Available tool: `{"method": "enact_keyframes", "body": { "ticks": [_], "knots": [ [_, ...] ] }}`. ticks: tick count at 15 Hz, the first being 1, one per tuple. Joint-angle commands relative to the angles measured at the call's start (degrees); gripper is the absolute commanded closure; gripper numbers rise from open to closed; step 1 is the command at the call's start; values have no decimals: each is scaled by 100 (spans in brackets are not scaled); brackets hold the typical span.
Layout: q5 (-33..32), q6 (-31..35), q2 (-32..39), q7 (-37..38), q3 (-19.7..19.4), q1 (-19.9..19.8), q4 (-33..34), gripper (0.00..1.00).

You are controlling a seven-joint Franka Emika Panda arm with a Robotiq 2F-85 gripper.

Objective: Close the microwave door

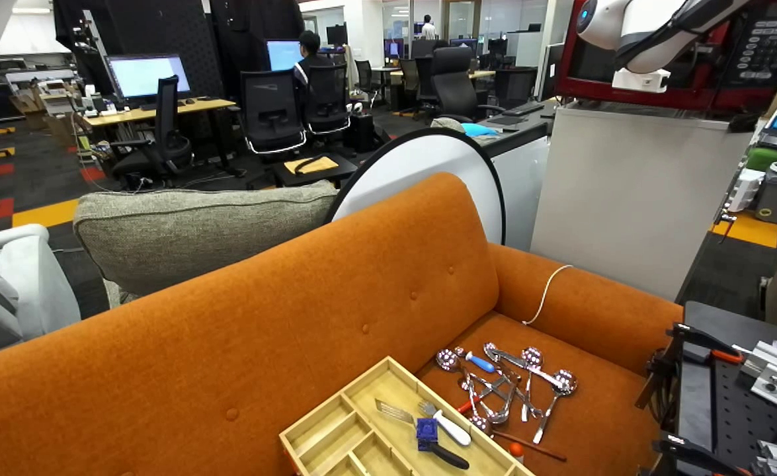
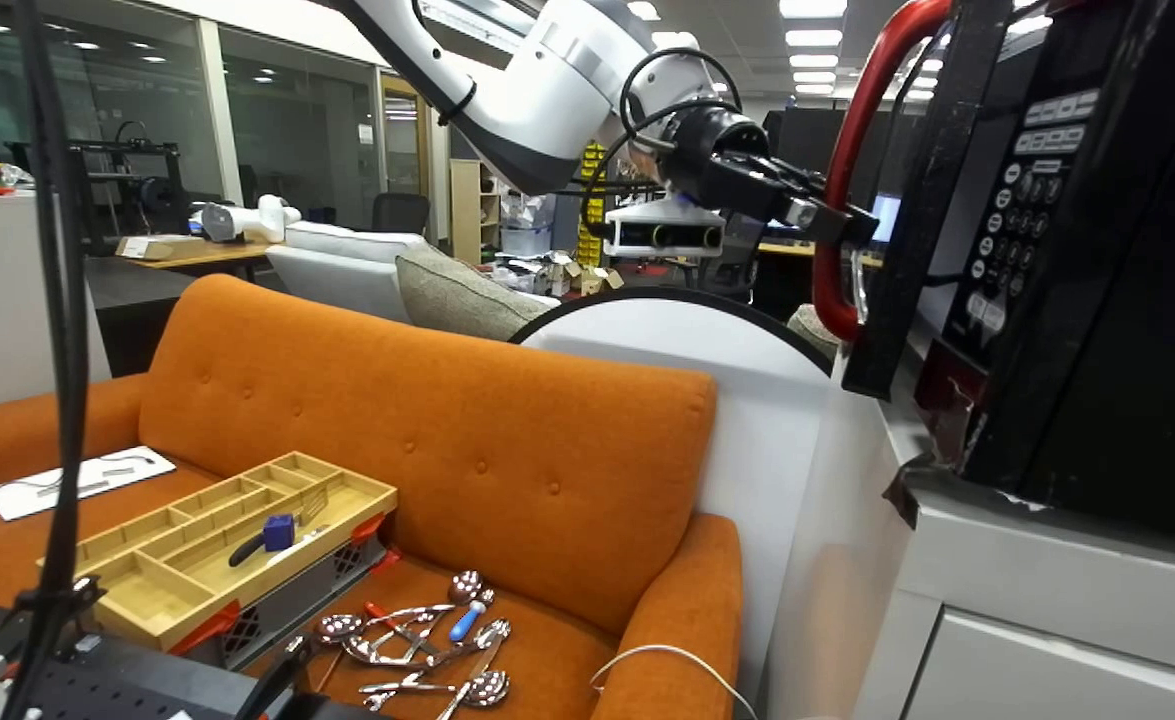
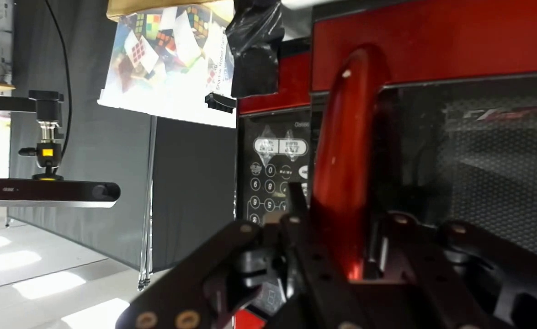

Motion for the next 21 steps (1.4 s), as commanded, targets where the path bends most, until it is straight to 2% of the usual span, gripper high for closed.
{"method": "enact_keyframes", "body": {
  "ticks": [1,21],
  "knots": [
    [131,-402,-189,-77,-89,-96,-4,92],
    [478,-241,-20,-45,-450,-455,277,92]
  ]
}}
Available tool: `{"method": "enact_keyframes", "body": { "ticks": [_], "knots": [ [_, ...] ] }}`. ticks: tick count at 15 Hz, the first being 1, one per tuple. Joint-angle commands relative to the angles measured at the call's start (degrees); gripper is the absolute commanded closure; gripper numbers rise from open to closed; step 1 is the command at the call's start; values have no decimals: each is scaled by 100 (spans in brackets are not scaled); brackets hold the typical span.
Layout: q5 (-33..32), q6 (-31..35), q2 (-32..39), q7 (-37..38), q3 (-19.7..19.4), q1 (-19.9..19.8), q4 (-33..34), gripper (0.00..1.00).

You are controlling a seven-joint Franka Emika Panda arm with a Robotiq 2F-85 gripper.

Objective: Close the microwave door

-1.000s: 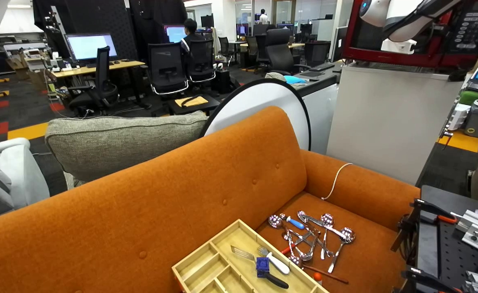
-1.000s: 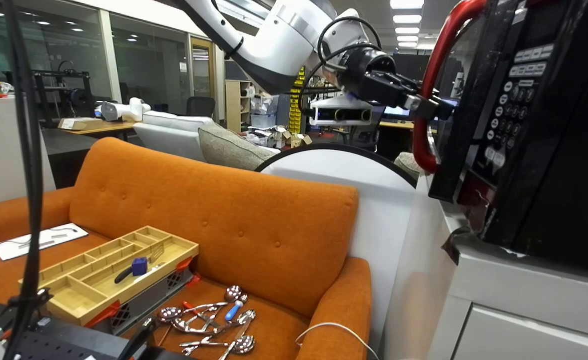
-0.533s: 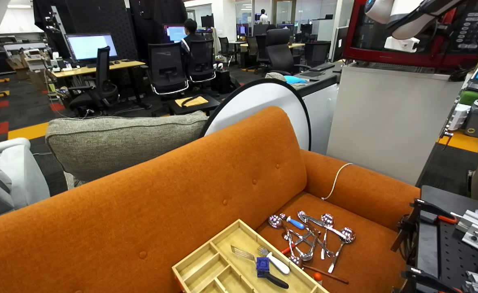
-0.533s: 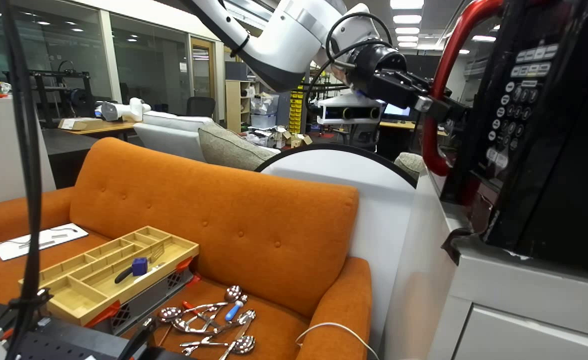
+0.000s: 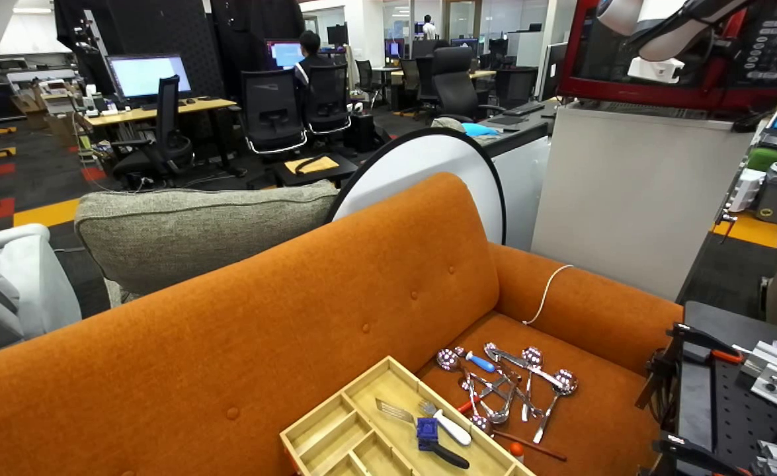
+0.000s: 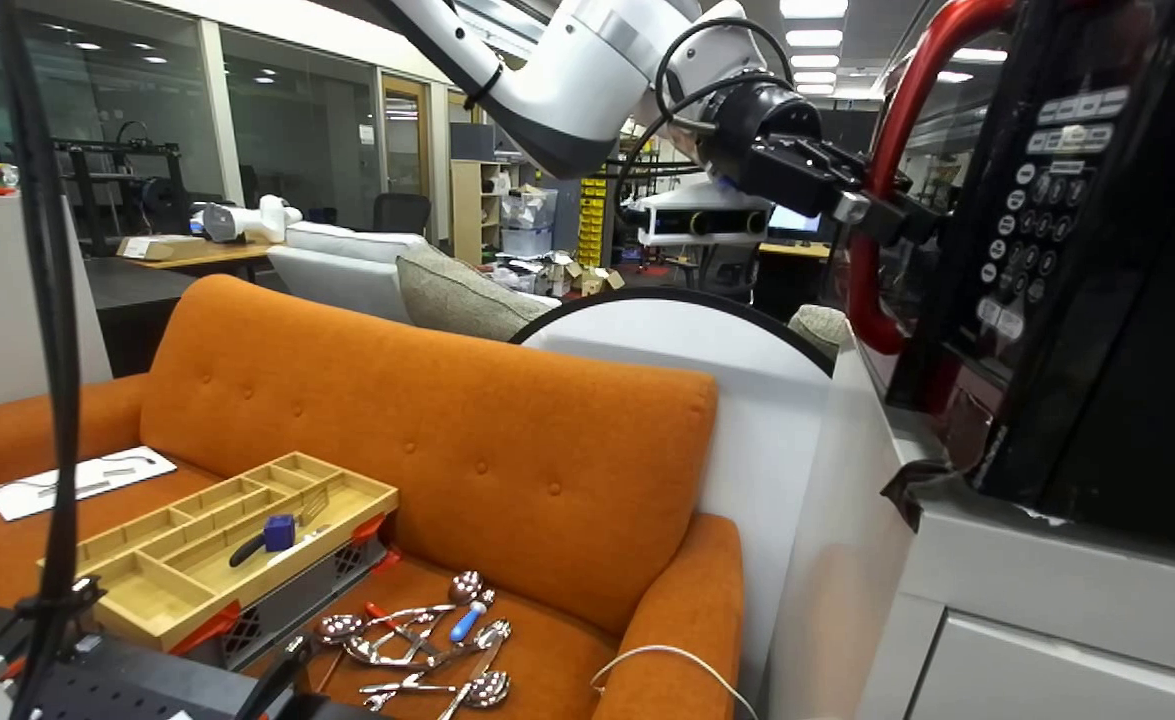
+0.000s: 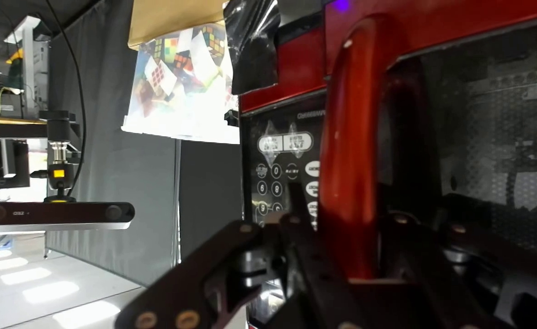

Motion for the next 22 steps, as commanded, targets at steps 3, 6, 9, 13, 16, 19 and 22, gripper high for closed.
{"method": "enact_keyframes", "body": {
  "ticks": [3,6,9,13,16,19,22],
  "knots": [
    [129,-397,3,-53,-228,-276,66,92],
    [206,-498,123,-102,-379,-444,226,92],
    [239,-553,192,-116,-477,-599,296,92],
    [248,-509,179,-123,-477,-606,290,92],
    [264,-450,121,-146,-465,-602,258,92],
    [152,-337,16,-12,-453,-568,187,92],
    [93,-268,8,117,-460,-568,229,92]
  ]
}}
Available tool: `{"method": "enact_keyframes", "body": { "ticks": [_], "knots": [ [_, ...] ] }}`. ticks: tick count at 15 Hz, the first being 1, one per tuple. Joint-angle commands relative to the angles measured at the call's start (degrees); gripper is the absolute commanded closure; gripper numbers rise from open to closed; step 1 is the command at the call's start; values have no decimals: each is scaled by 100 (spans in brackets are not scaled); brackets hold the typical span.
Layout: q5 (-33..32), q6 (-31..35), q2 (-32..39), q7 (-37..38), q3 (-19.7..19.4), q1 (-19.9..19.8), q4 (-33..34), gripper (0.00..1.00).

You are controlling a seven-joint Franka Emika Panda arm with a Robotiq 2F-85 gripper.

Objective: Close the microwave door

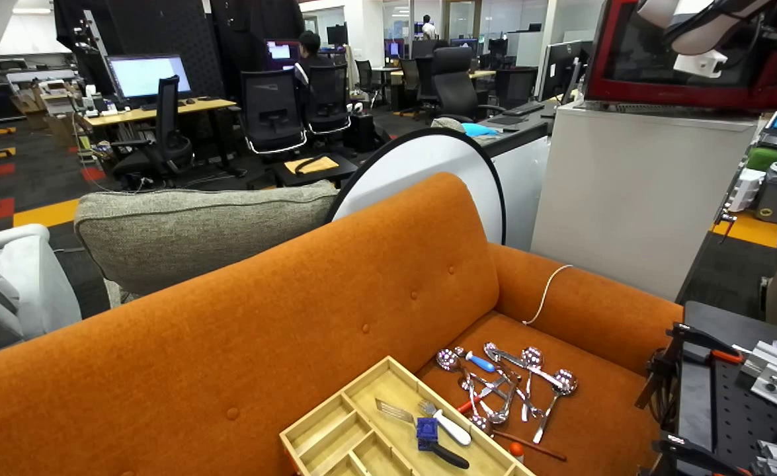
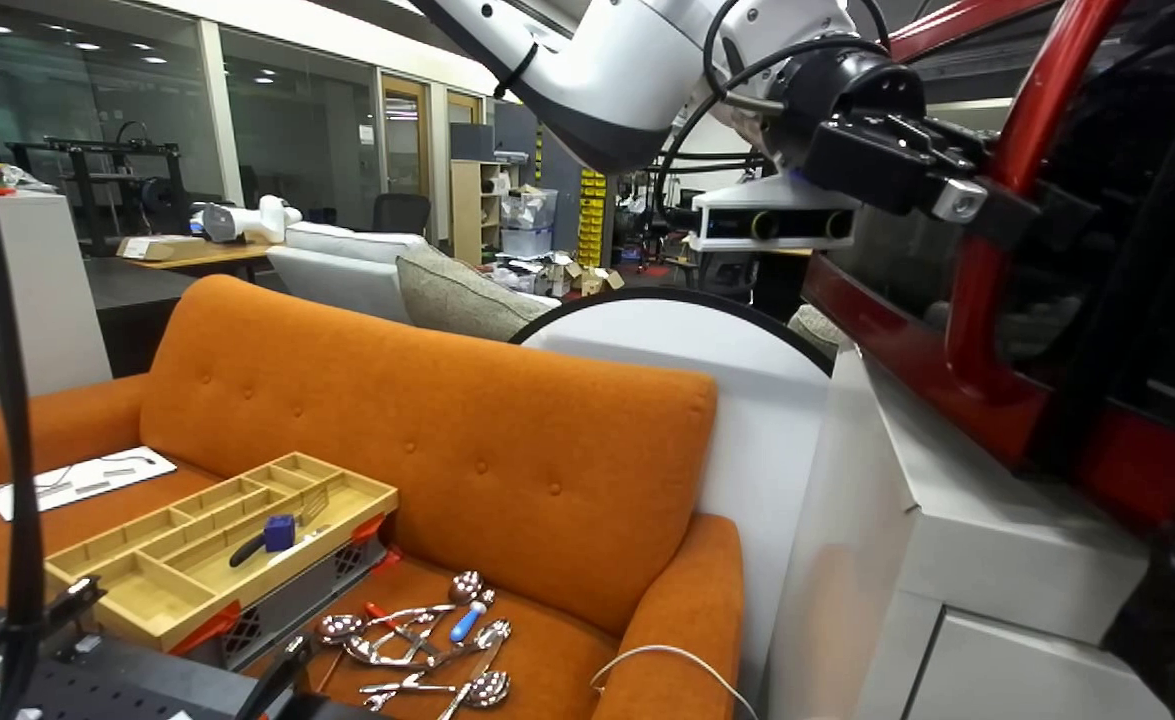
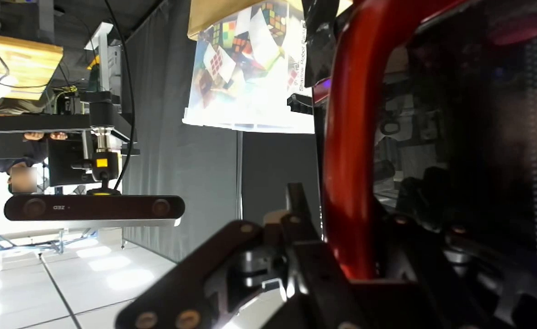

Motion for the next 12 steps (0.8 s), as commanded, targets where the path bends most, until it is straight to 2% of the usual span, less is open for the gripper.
{"method": "enact_keyframes", "body": {
  "ticks": [1,4,5,7,8,11,12],
  "knots": [
    [9,-96,28,89,-38,-120,199,92],
    [12,-80,52,-76,-48,-149,296,92],
    [3,-14,-7,-127,-33,-141,254,53],
    [-30,212,-277,-328,33,-88,31,37],
    [5,-34,-89,-98,33,-52,123,56],
    [6,-30,-268,-213,36,-34,41,37],
    [6,-25,-283,-216,38,-33,27,37]
  ]
}}
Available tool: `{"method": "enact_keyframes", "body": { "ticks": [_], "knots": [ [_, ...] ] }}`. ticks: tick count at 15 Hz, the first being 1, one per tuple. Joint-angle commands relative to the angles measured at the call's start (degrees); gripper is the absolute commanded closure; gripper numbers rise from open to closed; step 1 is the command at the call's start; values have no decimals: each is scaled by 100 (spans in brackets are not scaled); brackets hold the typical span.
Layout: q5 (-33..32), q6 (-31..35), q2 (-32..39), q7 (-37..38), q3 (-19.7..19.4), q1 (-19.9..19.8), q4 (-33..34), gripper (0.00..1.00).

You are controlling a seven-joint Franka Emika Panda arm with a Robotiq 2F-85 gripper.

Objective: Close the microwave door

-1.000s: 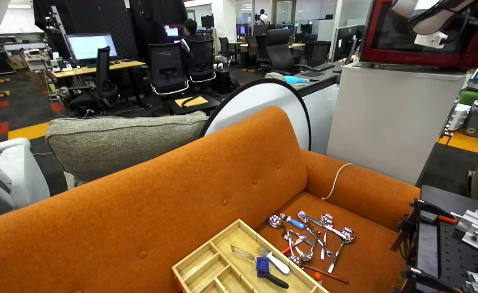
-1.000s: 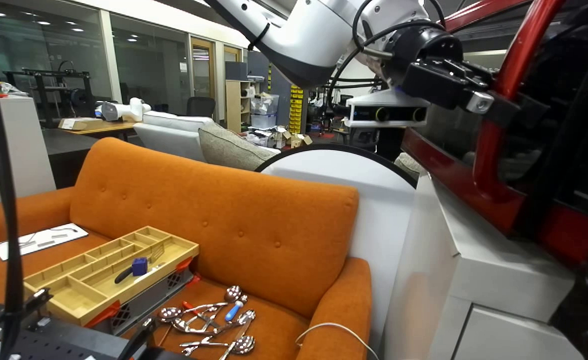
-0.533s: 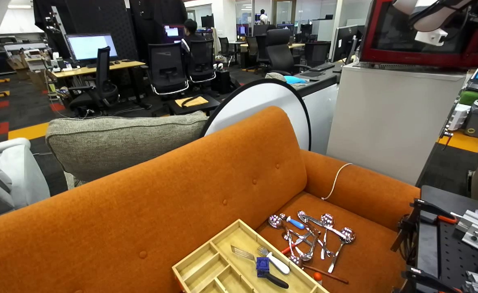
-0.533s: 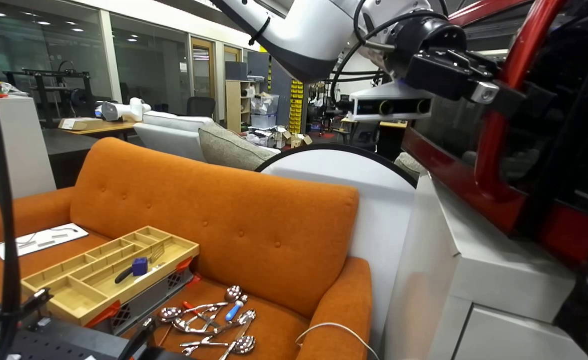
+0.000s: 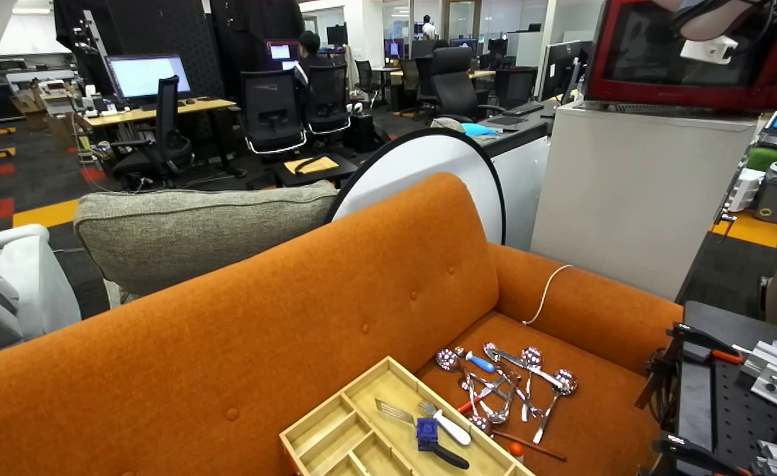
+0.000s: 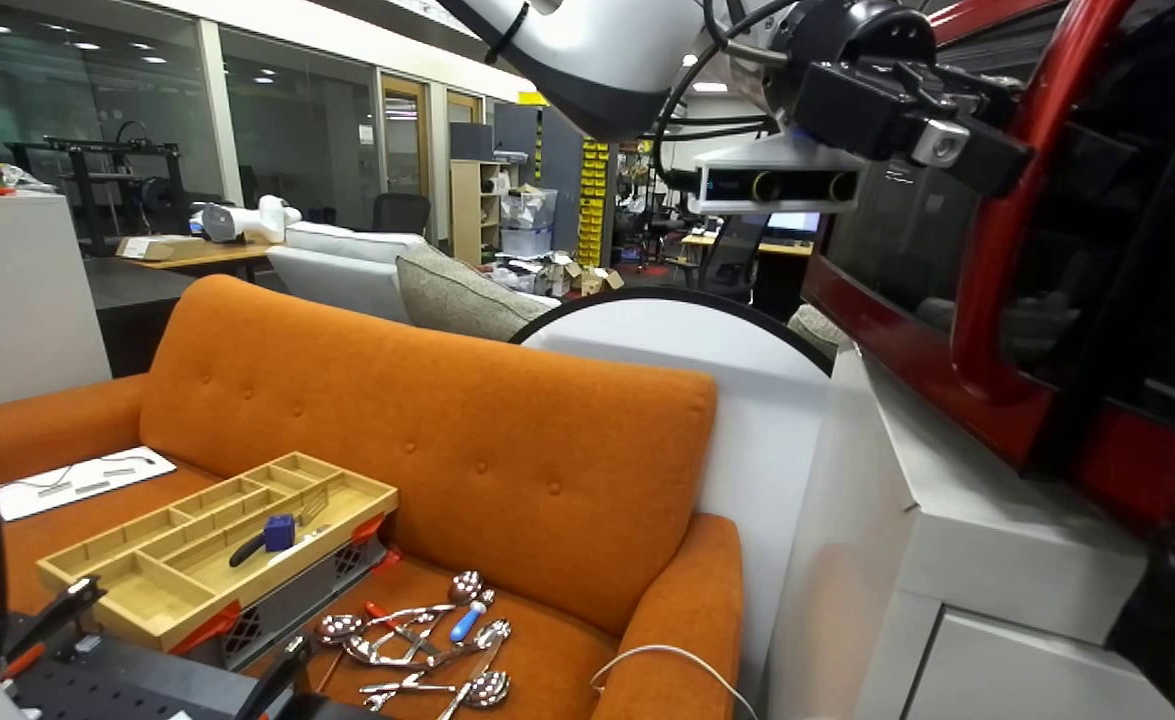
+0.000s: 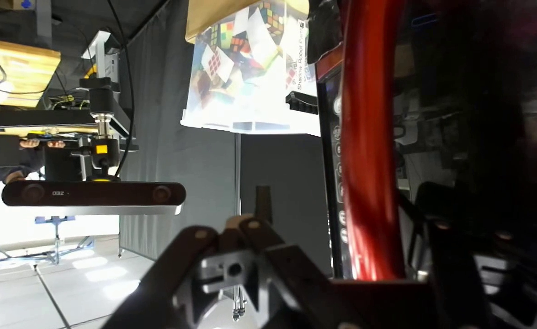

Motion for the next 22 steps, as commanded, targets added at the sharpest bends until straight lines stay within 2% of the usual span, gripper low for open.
{"method": "enact_keyframes", "body": {
  "ticks": [1,12,13,14,15,17,22],
  "knots": [
    [8,-13,15,-8,35,-30,25,37],
    [8,-11,15,-8,35,-29,23,37],
    [8,-11,15,-8,35,-29,23,12],
    [-35,0,-9,-26,42,-19,-12,11],
    [-32,-42,4,-54,50,-10,-10,5],
    [15,27,44,-183,84,-4,3,0],
    [-24,410,47,-275,212,57,0,0]
  ]
}}
